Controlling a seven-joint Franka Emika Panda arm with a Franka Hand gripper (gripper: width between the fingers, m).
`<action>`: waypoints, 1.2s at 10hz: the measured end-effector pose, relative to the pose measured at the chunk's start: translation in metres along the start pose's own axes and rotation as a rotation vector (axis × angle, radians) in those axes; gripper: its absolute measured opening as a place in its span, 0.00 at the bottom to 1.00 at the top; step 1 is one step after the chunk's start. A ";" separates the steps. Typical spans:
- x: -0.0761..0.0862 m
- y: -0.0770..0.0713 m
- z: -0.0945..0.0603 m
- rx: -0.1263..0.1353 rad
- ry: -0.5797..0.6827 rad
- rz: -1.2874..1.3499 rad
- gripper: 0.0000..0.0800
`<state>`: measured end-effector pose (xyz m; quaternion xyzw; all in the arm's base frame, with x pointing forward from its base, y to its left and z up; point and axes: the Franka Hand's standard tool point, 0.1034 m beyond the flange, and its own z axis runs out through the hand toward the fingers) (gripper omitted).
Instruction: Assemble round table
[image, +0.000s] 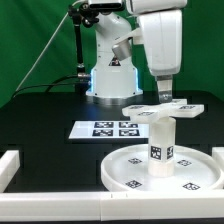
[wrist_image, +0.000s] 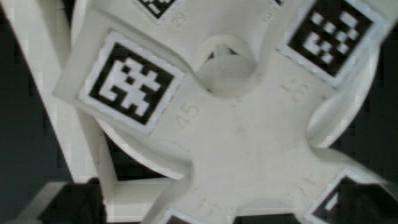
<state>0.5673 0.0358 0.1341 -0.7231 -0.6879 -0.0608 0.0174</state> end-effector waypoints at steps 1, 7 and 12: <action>-0.001 -0.001 0.001 0.003 -0.009 -0.096 0.81; -0.006 -0.009 0.012 0.028 -0.018 -0.158 0.81; -0.005 -0.009 0.021 0.040 -0.023 -0.127 0.81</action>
Offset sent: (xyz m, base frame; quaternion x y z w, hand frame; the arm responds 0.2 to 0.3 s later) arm -0.0092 0.0043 -0.0029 -0.0036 0.0171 -0.0061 0.9998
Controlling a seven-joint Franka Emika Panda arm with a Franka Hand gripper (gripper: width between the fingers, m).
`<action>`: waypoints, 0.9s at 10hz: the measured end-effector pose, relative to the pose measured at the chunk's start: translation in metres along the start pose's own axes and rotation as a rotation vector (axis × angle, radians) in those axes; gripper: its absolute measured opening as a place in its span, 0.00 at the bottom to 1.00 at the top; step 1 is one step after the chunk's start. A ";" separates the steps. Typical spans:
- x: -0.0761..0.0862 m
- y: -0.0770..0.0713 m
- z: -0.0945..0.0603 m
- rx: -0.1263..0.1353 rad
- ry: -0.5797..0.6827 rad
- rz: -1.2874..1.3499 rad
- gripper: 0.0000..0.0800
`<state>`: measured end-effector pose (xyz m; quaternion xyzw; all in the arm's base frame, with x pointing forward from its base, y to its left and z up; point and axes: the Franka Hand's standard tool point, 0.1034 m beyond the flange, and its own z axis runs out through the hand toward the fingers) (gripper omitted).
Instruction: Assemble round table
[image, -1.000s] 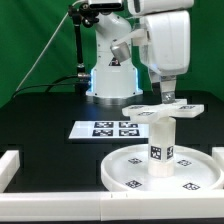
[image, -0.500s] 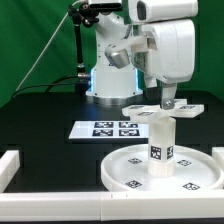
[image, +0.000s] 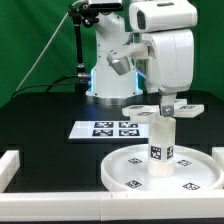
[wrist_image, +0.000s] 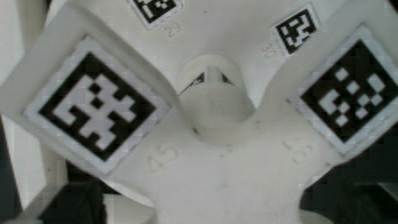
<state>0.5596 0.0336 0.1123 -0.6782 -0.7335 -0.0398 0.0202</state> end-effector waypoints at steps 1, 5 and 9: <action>0.000 -0.001 0.002 0.003 0.000 0.004 0.81; 0.000 -0.002 0.006 0.010 -0.001 0.022 0.65; -0.001 -0.002 0.006 0.010 -0.011 0.056 0.55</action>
Offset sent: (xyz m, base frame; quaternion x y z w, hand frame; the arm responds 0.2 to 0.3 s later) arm 0.0016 0.0054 -0.0040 0.0084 -0.0062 0.0051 0.9999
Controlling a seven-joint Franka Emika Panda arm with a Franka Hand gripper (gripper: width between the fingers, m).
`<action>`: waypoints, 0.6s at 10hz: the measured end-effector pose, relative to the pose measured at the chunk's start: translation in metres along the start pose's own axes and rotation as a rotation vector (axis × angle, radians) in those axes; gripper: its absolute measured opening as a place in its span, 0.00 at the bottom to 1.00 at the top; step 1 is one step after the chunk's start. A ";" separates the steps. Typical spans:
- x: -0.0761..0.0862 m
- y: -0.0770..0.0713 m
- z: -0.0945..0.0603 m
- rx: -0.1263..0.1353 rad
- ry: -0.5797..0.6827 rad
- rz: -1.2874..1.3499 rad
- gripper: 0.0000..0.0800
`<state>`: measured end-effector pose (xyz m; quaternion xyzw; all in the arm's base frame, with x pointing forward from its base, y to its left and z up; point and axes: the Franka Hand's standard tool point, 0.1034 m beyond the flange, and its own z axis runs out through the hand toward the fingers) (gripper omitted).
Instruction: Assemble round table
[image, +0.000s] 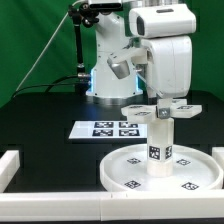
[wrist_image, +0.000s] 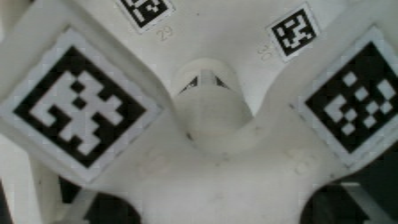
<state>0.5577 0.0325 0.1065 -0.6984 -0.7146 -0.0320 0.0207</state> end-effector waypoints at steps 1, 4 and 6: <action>0.000 0.000 0.000 0.000 0.000 0.018 0.55; -0.001 0.000 0.000 0.001 0.005 0.337 0.55; -0.001 -0.001 0.001 -0.001 0.021 0.627 0.55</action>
Offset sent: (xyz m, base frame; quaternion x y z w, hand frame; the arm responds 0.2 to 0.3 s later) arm -0.0079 -0.0012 0.0011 0.0087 0.0120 0.2506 0.9680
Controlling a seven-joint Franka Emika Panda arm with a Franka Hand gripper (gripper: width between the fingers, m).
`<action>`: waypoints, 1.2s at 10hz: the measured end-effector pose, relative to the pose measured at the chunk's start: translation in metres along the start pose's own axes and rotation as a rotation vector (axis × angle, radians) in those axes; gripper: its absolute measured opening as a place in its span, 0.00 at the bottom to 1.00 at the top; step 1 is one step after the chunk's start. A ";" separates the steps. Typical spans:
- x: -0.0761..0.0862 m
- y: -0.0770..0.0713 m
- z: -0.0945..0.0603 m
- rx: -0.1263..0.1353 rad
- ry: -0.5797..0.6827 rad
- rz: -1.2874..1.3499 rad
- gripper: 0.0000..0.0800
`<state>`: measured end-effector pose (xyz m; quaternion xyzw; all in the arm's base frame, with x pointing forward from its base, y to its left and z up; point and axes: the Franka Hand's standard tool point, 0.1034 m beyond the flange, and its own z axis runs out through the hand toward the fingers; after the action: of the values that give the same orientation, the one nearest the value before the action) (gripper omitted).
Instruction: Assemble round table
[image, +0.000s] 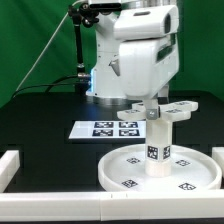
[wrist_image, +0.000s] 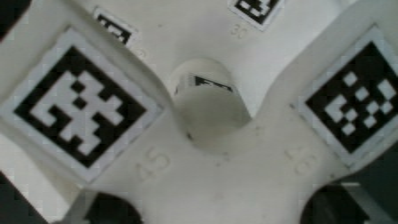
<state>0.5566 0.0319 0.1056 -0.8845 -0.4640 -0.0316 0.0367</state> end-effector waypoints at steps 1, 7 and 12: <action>0.000 0.001 0.000 -0.019 0.013 0.051 0.55; -0.003 0.004 0.000 -0.006 0.048 0.551 0.55; 0.003 0.000 0.001 0.018 0.109 1.156 0.55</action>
Offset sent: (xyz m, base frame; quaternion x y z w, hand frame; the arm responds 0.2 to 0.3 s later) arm 0.0000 0.0000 0.0000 0.0000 0.0000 0.1938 0.9810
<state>0.5583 0.0339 0.1046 -0.9910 0.0968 -0.0478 0.0793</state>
